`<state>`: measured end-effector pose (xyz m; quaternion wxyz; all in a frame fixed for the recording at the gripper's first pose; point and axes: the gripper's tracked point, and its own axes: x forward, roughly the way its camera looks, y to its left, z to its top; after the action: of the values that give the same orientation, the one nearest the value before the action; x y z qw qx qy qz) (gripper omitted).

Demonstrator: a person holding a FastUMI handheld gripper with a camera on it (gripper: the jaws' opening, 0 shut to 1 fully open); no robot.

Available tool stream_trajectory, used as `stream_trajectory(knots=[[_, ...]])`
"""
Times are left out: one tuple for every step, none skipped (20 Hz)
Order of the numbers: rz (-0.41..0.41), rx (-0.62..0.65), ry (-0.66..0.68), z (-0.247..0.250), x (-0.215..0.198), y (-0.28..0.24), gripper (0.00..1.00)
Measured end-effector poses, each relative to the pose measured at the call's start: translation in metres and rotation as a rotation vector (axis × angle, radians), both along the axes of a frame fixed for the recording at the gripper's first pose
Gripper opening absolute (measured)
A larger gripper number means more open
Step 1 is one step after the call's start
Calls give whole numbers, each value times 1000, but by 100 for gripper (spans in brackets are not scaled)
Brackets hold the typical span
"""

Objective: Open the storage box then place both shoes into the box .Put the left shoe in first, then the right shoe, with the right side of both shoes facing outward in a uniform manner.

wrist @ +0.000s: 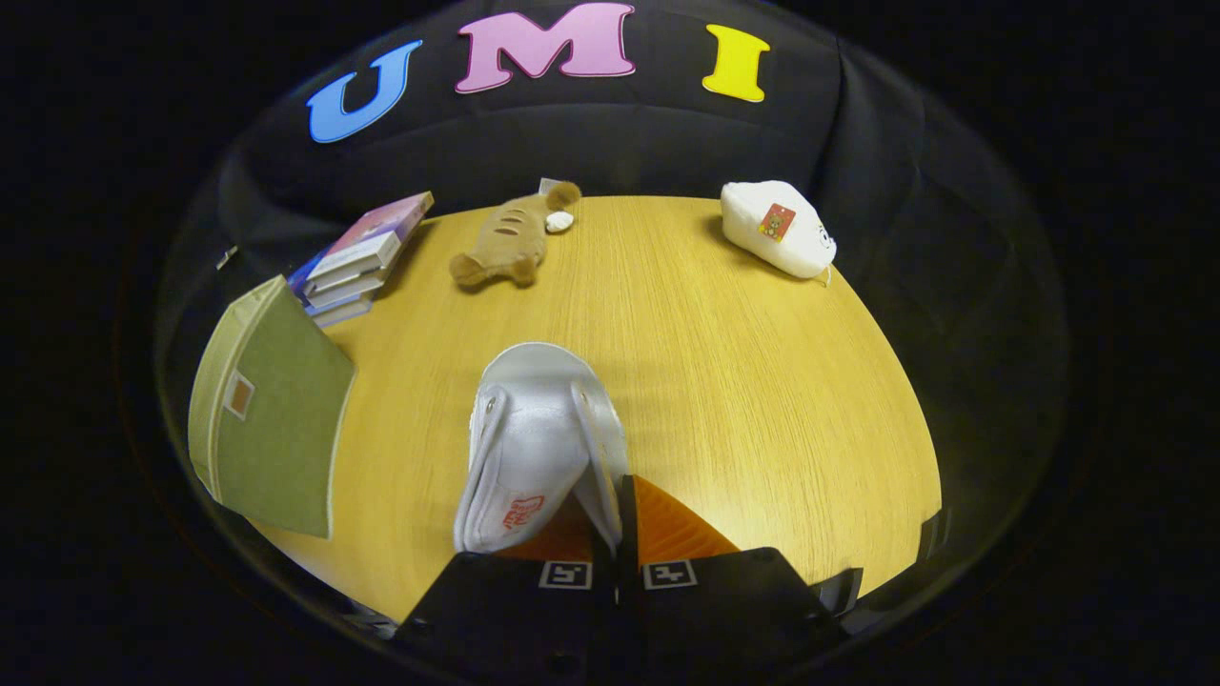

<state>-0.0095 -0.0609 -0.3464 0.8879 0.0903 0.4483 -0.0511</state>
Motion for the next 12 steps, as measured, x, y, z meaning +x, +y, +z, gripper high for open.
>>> stream_trajectory(knots=[[6,13,-16,17,4,7,5],[13,25,-31,34,8,15,5],[20,42,-46,53,14,26,5],[28,63,-62,71,19,37,5],[38,86,-81,90,24,51,5],[52,107,-101,108,30,66,5],[67,126,-118,125,36,83,5],[80,149,-128,140,39,99,5],[92,174,-132,152,42,117,5],[108,195,-134,163,46,135,5],[124,214,-132,172,48,153,5],[135,230,-128,178,51,169,5]])
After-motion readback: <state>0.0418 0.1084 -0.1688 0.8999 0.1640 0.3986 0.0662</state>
